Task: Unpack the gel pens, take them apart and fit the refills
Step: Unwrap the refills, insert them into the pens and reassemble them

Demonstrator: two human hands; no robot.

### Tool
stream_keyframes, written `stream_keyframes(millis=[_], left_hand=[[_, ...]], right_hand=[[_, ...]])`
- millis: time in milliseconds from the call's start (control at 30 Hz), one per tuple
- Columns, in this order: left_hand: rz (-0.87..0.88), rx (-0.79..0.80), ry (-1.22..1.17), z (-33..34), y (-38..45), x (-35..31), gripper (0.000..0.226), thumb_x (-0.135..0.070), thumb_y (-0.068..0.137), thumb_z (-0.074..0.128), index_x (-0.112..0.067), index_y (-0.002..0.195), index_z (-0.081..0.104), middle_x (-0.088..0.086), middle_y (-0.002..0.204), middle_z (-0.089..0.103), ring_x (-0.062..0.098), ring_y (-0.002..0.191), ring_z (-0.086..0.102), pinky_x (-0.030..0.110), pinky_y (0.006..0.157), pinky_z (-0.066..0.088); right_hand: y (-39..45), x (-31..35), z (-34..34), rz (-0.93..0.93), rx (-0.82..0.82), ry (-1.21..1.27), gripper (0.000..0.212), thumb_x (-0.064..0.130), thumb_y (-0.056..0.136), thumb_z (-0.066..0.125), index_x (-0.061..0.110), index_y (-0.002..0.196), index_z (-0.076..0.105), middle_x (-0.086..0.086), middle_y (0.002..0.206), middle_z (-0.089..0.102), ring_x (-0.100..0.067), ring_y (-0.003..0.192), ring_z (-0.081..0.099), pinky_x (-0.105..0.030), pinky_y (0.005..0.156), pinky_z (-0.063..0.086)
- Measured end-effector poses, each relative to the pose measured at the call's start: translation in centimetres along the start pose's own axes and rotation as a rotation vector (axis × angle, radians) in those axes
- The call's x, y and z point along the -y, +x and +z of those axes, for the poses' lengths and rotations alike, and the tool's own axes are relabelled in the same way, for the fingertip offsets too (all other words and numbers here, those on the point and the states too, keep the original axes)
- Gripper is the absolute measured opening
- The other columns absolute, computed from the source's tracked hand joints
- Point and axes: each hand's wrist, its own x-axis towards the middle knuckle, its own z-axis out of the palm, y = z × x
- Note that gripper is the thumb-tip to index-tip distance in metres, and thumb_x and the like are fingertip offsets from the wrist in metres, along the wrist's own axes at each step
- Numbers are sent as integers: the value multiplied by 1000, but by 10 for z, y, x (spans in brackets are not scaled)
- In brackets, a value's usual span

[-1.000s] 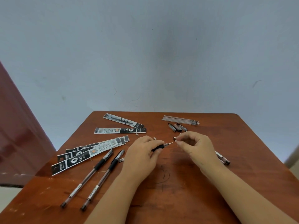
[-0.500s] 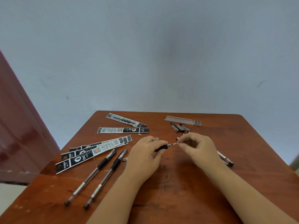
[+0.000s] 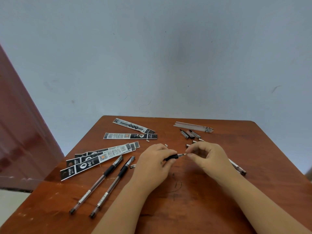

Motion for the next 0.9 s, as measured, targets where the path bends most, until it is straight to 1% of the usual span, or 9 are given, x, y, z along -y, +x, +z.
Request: stream_keyframes(millis=[100, 200, 367, 467, 600, 667, 733, 800, 900], left_hand=[[14, 3, -12, 0, -1, 0, 25, -20, 87, 57, -19, 110, 65, -2, 100, 63, 2, 93, 46, 5, 76, 30], [13, 14, -17, 0, 0, -1, 29, -26, 85, 51, -16, 108, 66, 1, 98, 65, 12, 93, 56, 14, 79, 35], [31, 50, -22, -1, -1, -2, 28, -22, 92, 46, -15, 114, 62, 2, 101, 64, 13, 95, 55, 12, 75, 31], [30, 72, -30, -1, 0, -2, 29, -23, 94, 42, -15, 115, 61, 2, 100, 64, 13, 94, 54, 14, 74, 33], [27, 80, -45, -1, 0, -2, 27, -20, 93, 44, -16, 114, 61, 3, 98, 64, 12, 92, 54, 17, 74, 36], [28, 76, -45, -2, -1, -3, 25, -20, 93, 46, -16, 111, 63, 3, 96, 64, 13, 90, 54, 11, 69, 33], [33, 66, -37, -2, 0, -3, 27, -23, 90, 47, -16, 108, 65, 3, 95, 65, 13, 90, 55, 7, 69, 31], [32, 47, -37, -3, 0, -4, 30, -27, 86, 47, -16, 107, 66, 2, 96, 66, 13, 92, 56, 9, 71, 32], [22, 13, -48, -5, 0, -6, 24, -21, 87, 54, -16, 107, 66, 2, 100, 65, 13, 97, 55, 14, 81, 34]], right_hand=[[0, 0, -2, -36, 2, -19, 36, 1, 76, 64, 35, 62, 59, 12, 69, 62, -3, 65, 57, -6, 61, 45], [0, 1, -2, -97, -5, -60, 40, 0, 75, 64, 37, 63, 57, 16, 68, 60, 5, 71, 56, -5, 61, 44], [1, 0, -3, -166, -24, -91, 39, -2, 74, 65, 35, 65, 58, 19, 69, 59, 7, 77, 57, -4, 64, 44], [1, 0, -4, -177, -26, -94, 43, -2, 74, 65, 39, 64, 57, 19, 70, 59, 5, 79, 57, -6, 65, 46], [1, 0, -4, -176, -23, -94, 44, -2, 73, 65, 40, 63, 56, 19, 70, 60, 3, 78, 58, -6, 65, 46], [0, 0, -5, -156, -21, -97, 42, -1, 74, 65, 39, 64, 57, 18, 69, 60, 4, 78, 57, -7, 66, 47], [0, 0, -5, -128, -13, -94, 40, 1, 74, 65, 39, 65, 57, 18, 69, 60, 3, 76, 57, -8, 66, 47], [0, 1, -6, -95, -4, -82, 38, 3, 75, 65, 39, 64, 58, 17, 68, 61, 0, 71, 58, -9, 65, 47], [-1, 3, -6, -39, 24, -62, 33, 6, 76, 64, 37, 65, 59, 14, 72, 63, -7, 70, 60, -14, 70, 48]])
